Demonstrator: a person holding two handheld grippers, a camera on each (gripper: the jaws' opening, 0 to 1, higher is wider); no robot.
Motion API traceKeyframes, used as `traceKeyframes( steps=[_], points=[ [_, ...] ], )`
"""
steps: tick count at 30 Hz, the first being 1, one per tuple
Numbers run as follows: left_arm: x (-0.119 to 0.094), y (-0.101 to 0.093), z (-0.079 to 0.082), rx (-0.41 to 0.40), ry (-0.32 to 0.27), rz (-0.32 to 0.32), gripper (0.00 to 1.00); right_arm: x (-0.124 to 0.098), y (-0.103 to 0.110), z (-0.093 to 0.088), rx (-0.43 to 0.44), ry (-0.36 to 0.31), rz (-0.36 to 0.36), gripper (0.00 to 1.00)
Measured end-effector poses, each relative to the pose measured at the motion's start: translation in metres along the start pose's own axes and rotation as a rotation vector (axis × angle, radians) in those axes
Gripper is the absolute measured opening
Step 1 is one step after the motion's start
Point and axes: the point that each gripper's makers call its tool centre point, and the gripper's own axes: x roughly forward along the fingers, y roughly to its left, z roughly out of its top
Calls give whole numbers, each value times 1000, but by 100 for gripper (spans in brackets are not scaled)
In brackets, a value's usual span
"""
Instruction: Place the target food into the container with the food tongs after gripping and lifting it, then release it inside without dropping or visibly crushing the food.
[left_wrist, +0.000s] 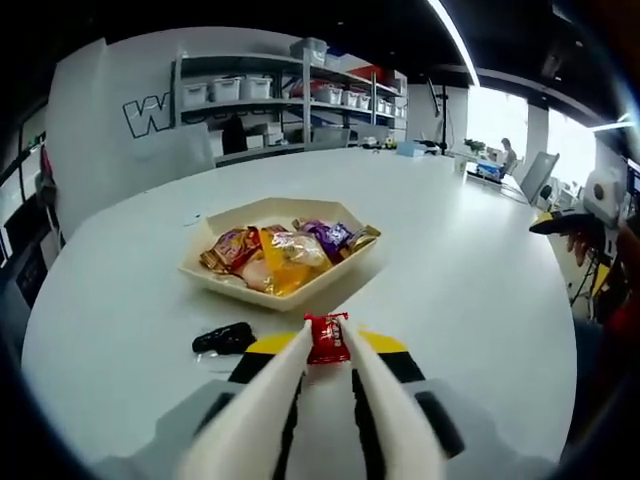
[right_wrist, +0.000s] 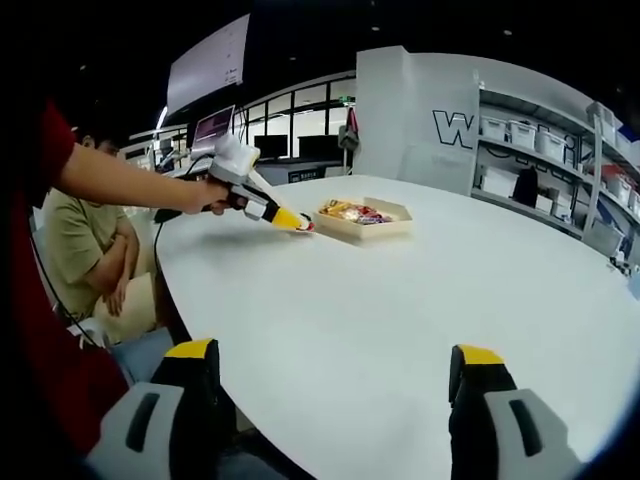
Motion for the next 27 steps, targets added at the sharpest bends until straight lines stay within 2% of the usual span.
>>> traceKeyframes(
  steps=[9,16,27],
  points=[
    [-8,-1,20,-23,-38,3,18,-2,1,1,0,-6,1,94],
    [-6,1,35,-15,-54,2,19,-4,1,1,-1,-10,-3,94],
    [4,5,45,6,-52,10,19,-7,-2,1,6,-14,-11,94]
  ],
)
